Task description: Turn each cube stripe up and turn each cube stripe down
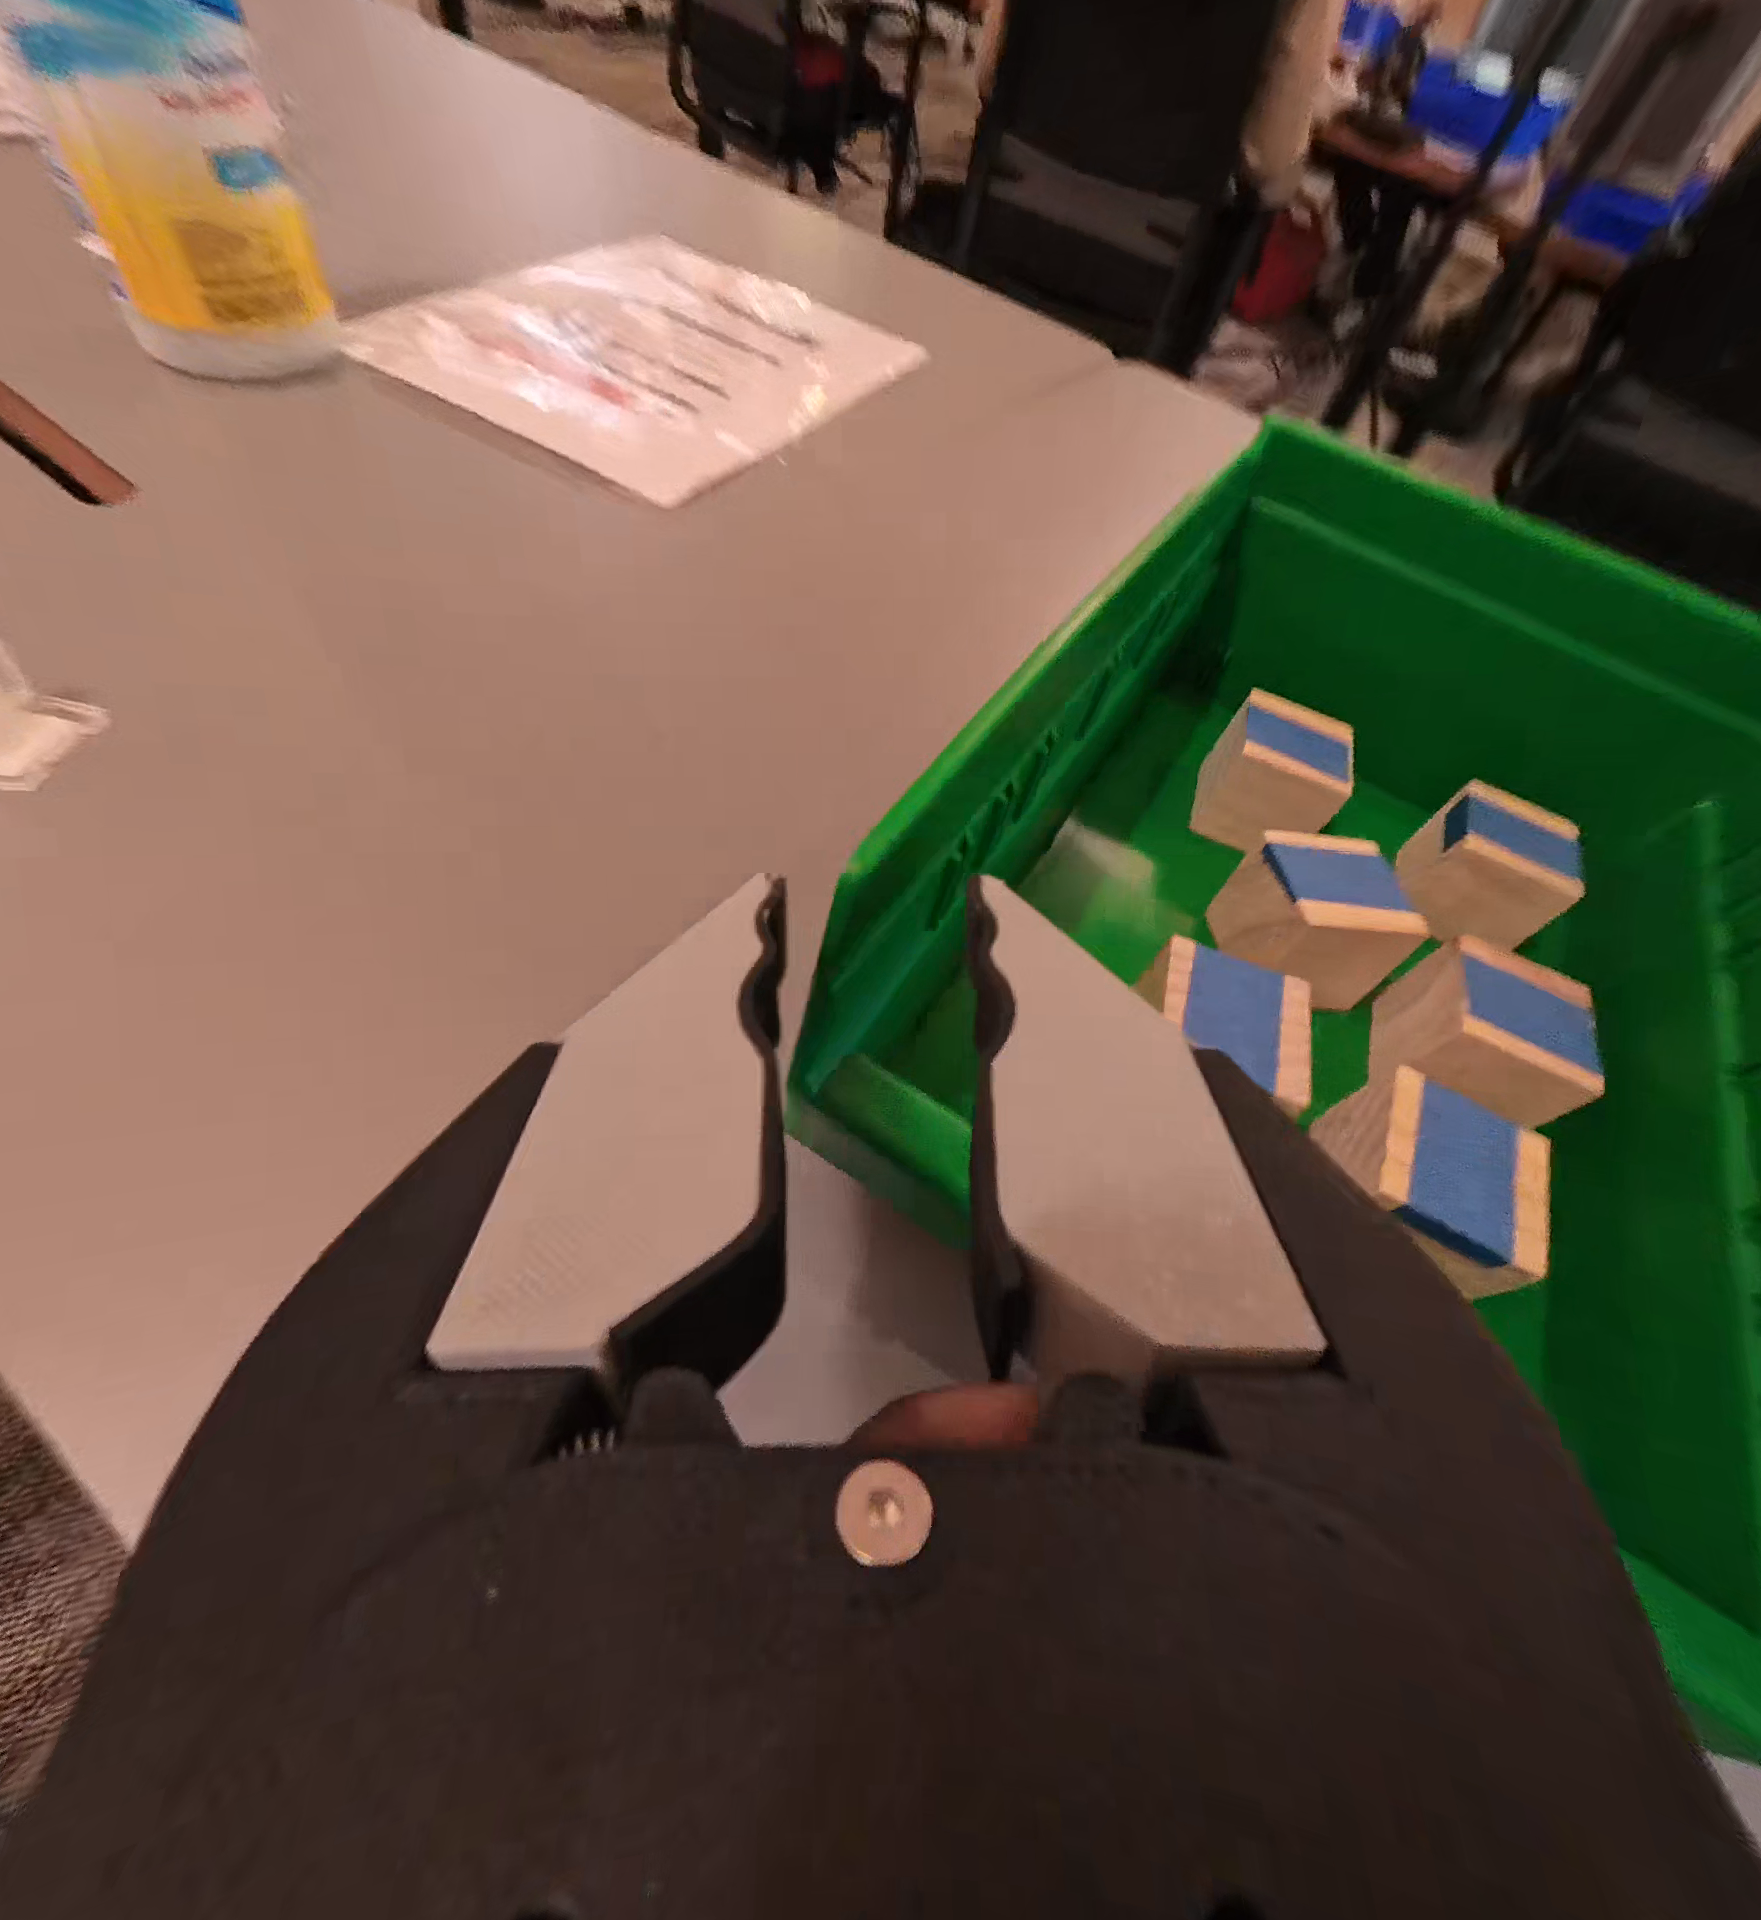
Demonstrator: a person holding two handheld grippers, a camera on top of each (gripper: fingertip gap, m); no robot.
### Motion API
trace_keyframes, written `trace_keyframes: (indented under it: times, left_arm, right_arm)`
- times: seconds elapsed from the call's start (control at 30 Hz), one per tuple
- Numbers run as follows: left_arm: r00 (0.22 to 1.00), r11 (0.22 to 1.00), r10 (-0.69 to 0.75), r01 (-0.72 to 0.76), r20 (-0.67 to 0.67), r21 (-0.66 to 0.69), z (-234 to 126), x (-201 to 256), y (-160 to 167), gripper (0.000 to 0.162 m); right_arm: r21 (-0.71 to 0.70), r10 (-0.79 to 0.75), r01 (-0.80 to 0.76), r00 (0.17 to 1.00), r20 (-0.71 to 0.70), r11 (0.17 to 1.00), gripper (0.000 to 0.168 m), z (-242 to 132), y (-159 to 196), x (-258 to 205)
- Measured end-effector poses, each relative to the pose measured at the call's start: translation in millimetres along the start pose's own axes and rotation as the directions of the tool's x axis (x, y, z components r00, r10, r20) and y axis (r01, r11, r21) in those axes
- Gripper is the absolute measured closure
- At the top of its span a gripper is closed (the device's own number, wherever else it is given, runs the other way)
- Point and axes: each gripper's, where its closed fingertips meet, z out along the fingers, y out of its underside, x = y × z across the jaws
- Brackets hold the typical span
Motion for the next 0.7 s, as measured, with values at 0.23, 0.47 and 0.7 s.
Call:
trace_keyframes:
  times: [0.23, 0.47, 0.7]
  left_arm:
    - [0.980, 0.973, -0.089, 0.047, -0.178, -0.227, 46, 94, 89, 0.161]
    - [0.962, 0.929, -0.177, 0.093, -0.208, -0.359, 68, 134, 143, 0.160]
    - [0.871, 0.907, -0.373, 0.270, -0.321, -0.322, 39, 150, 75, 0.113]
  right_arm:
    - [0.135, -0.033, 0.028, 0.999, 0.030, 0.990, 0.131, -25, -13, 19]
    - [0.162, -0.045, 0.043, 0.999, 0.011, 0.986, 0.132, -37, 8, 33]
    - [0.154, 0.043, -0.046, 0.999, 0.022, 0.987, 0.127, -55, 1, 81]
